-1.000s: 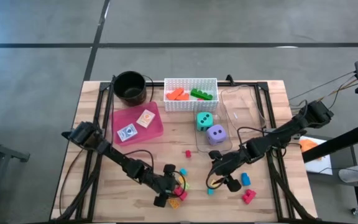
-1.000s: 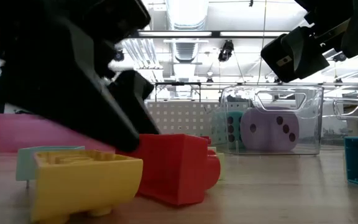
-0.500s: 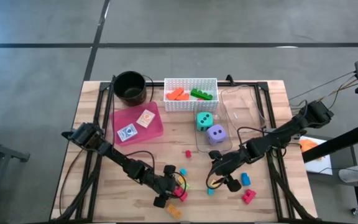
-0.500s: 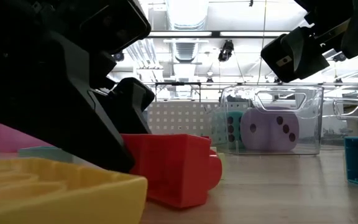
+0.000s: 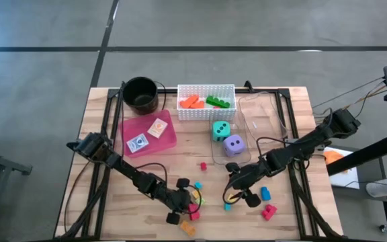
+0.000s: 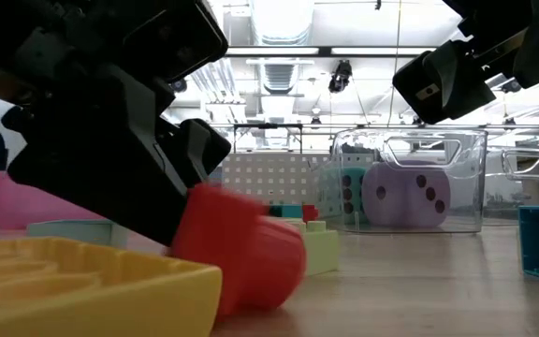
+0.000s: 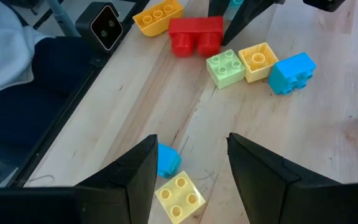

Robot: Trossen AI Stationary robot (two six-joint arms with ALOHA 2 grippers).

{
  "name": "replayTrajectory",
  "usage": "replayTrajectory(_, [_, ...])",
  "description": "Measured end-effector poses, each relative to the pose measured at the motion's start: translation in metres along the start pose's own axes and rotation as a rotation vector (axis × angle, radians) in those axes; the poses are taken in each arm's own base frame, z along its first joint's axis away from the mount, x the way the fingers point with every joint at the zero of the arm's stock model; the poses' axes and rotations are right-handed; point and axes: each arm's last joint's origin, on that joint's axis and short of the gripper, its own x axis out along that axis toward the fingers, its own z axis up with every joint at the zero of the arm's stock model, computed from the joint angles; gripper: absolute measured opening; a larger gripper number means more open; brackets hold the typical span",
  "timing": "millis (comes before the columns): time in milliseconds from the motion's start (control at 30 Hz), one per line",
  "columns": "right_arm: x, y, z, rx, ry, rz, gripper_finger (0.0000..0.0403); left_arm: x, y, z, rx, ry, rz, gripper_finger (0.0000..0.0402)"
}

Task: Pick & Place Toys
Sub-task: Put the left big red game piece into the white bin

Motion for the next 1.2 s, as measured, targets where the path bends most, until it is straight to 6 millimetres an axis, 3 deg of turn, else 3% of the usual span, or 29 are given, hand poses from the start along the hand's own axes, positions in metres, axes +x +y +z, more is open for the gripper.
replayTrajectory(500, [0.0, 0.0, 0.0, 0.0, 0.0, -0.002, 0.0195, -0.009, 0.004, 0.011, -0.016, -0.069, 0.134, 0.0006])
replayTrajectory(833, [0.0, 0.0, 0.0, 0.0, 0.001, -0.001, 0.0195, -0.011, 0.006, 0.013, -0.025, -0.078, 0.164, 0.0006])
replayTrajectory(1067, [0.0, 0.0, 0.0, 0.0, 0.0, -0.001, 0.0195, -0.036, 0.013, 0.037, -0.047, -0.147, 0.317, 0.0002])
replayTrajectory(1200, [0.0, 0.0, 0.0, 0.0, 0.0, -0.001, 0.0195, -0.058, 0.033, 0.053, -0.086, -0.188, 0.442, 0.0001])
